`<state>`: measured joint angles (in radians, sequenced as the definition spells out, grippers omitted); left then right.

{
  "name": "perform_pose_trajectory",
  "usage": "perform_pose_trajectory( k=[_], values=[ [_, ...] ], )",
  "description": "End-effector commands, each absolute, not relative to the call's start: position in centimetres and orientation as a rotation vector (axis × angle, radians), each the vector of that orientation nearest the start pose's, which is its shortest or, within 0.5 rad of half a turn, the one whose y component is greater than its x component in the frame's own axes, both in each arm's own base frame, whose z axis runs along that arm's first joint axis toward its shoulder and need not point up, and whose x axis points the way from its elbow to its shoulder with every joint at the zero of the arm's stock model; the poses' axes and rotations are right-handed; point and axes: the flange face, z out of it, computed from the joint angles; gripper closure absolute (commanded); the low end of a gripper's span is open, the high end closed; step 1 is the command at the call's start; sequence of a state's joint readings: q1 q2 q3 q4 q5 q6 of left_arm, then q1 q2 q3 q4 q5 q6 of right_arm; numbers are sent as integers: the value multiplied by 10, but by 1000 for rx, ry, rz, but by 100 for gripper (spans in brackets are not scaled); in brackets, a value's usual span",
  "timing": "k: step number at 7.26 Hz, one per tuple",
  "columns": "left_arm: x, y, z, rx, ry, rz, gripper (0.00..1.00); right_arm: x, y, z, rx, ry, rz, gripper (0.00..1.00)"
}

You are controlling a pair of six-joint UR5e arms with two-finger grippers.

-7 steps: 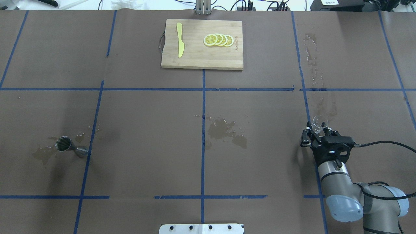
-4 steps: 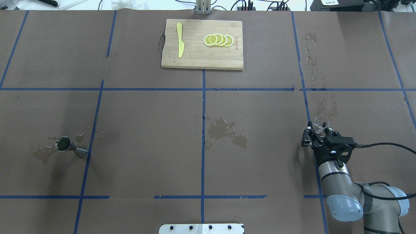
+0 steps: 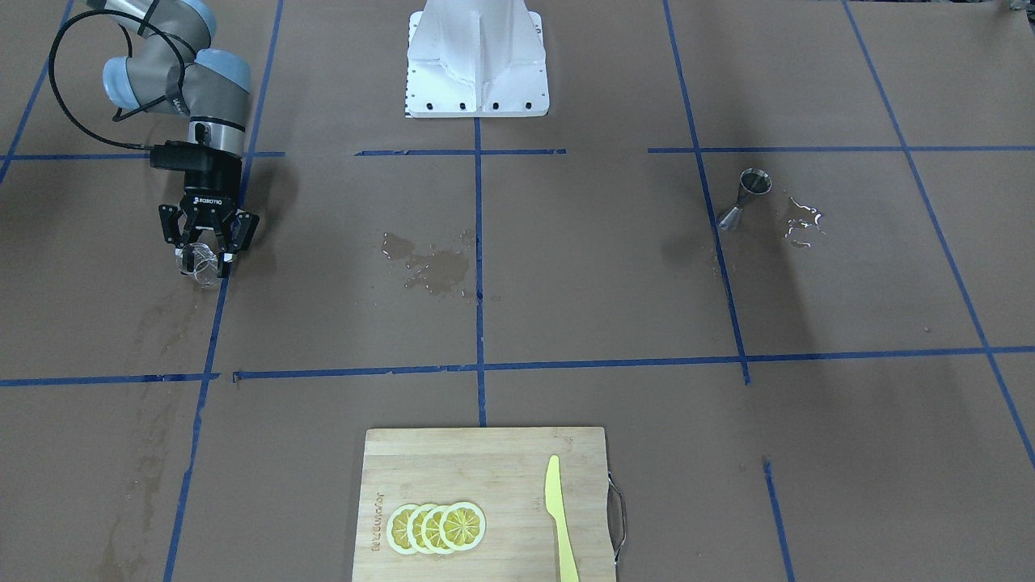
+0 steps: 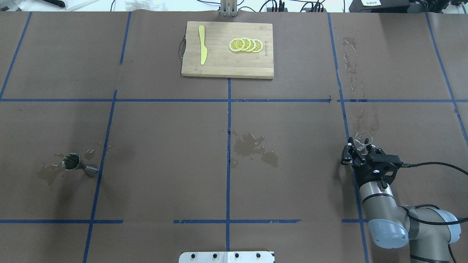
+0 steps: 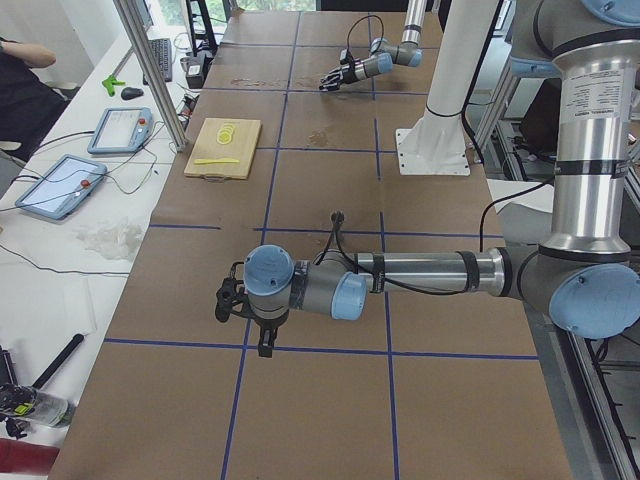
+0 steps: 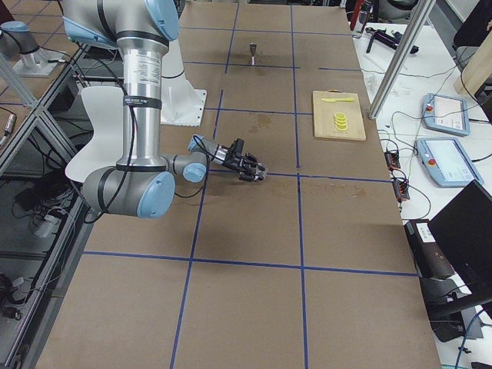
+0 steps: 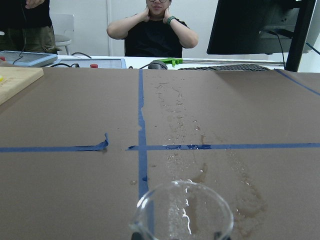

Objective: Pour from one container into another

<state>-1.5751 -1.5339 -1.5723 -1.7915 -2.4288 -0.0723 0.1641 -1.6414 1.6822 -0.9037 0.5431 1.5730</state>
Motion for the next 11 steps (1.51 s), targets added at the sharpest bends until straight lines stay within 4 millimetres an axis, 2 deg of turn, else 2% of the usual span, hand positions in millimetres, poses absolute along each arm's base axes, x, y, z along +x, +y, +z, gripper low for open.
perform_pose_trajectory(
  k=[1, 3, 4, 10, 11],
  values=[
    [-60, -486, 647, 145, 860, 8, 0, -429, -293, 545, 1038, -565, 510, 41],
    [-60, -488, 645, 147, 860, 8, 0, -429, -293, 546, 1038, -564, 509, 39],
    [-60, -488, 645, 147, 860, 8, 0, -429, -293, 548, 1039, -559, 508, 0],
    [-59, -490, 643, 150, 860, 10, 0, -434, -293, 542, 1045, -571, 518, 0],
    [-60, -490, 643, 152, 860, 10, 0, -441, -295, 532, 1050, -588, 530, 0]
  ],
)
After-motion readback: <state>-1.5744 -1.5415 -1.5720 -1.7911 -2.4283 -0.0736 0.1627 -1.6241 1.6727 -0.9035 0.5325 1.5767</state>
